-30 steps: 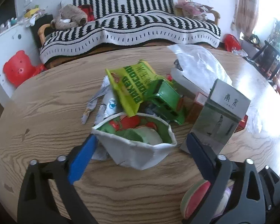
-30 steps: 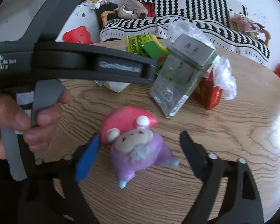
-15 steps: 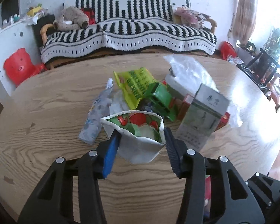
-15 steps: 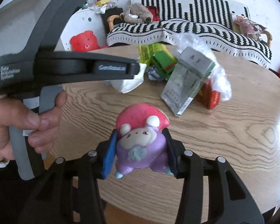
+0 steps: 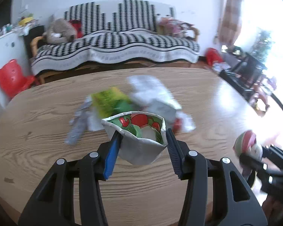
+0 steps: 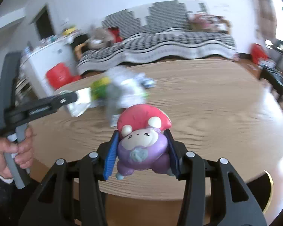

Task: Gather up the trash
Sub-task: 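Carry the toy and the white bag with both tools over the black bin, then open both tools to drop the toy and bag into the bin, then move both tools back over the trash on the table, then grasp the silver blister pack with the left tool while the right tool grasps the green box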

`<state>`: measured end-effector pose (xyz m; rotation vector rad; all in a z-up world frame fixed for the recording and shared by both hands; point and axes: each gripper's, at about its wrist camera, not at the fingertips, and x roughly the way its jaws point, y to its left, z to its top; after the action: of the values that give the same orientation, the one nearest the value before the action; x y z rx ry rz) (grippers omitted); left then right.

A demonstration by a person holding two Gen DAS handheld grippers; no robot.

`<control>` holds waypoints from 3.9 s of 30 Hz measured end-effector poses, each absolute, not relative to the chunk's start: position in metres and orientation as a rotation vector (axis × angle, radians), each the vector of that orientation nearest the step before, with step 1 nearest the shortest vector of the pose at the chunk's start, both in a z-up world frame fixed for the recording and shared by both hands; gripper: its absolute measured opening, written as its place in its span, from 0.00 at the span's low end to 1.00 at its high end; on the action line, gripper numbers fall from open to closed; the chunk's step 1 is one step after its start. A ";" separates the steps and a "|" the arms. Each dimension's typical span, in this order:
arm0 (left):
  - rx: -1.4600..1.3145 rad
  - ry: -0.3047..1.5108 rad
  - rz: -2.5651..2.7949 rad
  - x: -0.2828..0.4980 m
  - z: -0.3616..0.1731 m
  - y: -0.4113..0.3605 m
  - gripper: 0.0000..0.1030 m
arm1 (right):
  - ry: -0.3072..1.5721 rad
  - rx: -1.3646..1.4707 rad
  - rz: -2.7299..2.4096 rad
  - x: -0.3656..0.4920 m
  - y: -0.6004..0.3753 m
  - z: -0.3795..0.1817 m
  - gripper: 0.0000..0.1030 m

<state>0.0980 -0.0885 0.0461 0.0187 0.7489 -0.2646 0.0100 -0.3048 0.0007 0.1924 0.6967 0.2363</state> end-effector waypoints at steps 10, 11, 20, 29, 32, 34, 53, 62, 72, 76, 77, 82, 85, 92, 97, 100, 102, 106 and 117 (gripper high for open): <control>0.096 0.722 -0.622 0.053 0.043 -0.242 0.47 | 0.724 0.369 -0.200 -0.077 -0.502 -0.018 0.46; 0.105 0.734 -0.673 0.044 0.037 -0.262 0.47 | 0.733 0.386 -0.228 -0.087 -0.517 -0.024 0.46; 0.206 0.849 -0.977 -0.003 -0.022 -0.398 0.47 | 0.857 0.602 -0.421 -0.140 -0.613 -0.076 0.47; 0.290 0.965 -1.033 -0.001 -0.082 -0.465 0.47 | 0.919 0.703 -0.448 -0.156 -0.640 -0.101 0.48; 0.296 0.982 -1.026 -0.001 -0.088 -0.473 0.47 | 0.920 0.710 -0.441 -0.152 -0.641 -0.100 0.48; 0.302 0.984 -1.021 0.001 -0.090 -0.475 0.47 | 0.916 0.710 -0.435 -0.149 -0.640 -0.097 0.48; 0.285 0.957 -1.005 -0.015 -0.083 -0.469 0.70 | 0.858 0.709 -0.421 -0.147 -0.631 -0.082 0.71; 0.289 0.945 -1.009 -0.015 -0.078 -0.463 0.75 | 0.844 0.691 -0.415 -0.142 -0.624 -0.075 0.75; 0.248 0.872 -0.909 0.003 -0.030 -0.394 0.93 | 0.771 0.611 -0.333 -0.115 -0.580 -0.030 0.92; 0.225 0.834 -0.815 0.019 -0.005 -0.344 0.93 | 0.747 0.574 -0.237 -0.090 -0.541 -0.007 0.92; 0.217 0.823 -0.780 0.026 0.001 -0.324 0.93 | 0.742 0.557 -0.204 -0.080 -0.526 -0.001 0.92; 0.193 0.792 -0.640 0.049 0.015 -0.247 0.93 | 0.725 0.459 -0.077 -0.037 -0.457 0.021 0.92; 0.180 0.779 -0.519 0.064 0.019 -0.187 0.93 | 0.718 0.415 0.003 -0.012 -0.412 0.027 0.92; 0.158 0.765 -0.232 0.093 0.019 -0.059 0.93 | 0.761 0.323 0.189 0.044 -0.310 0.015 0.92; 0.100 0.800 -0.125 0.115 0.009 0.011 0.93 | 0.821 0.270 0.300 0.070 -0.246 -0.011 0.89; 0.089 0.821 -0.113 0.128 0.000 0.034 0.93 | 0.864 0.248 0.340 0.077 -0.221 -0.028 0.83; 0.101 0.822 -0.101 0.141 -0.009 0.047 0.93 | 0.891 0.237 0.352 0.085 -0.206 -0.039 0.81; 0.116 0.848 -0.092 0.167 -0.029 0.056 0.93 | 0.935 0.222 0.357 0.103 -0.182 -0.058 0.76; 0.146 0.889 -0.089 0.210 -0.055 0.050 0.87 | 0.945 0.242 0.339 0.148 -0.166 -0.083 0.61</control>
<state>0.2104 0.0496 -0.0548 0.1461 0.8887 -0.0889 0.1480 -0.1663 -0.0828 0.2422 0.9445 0.3393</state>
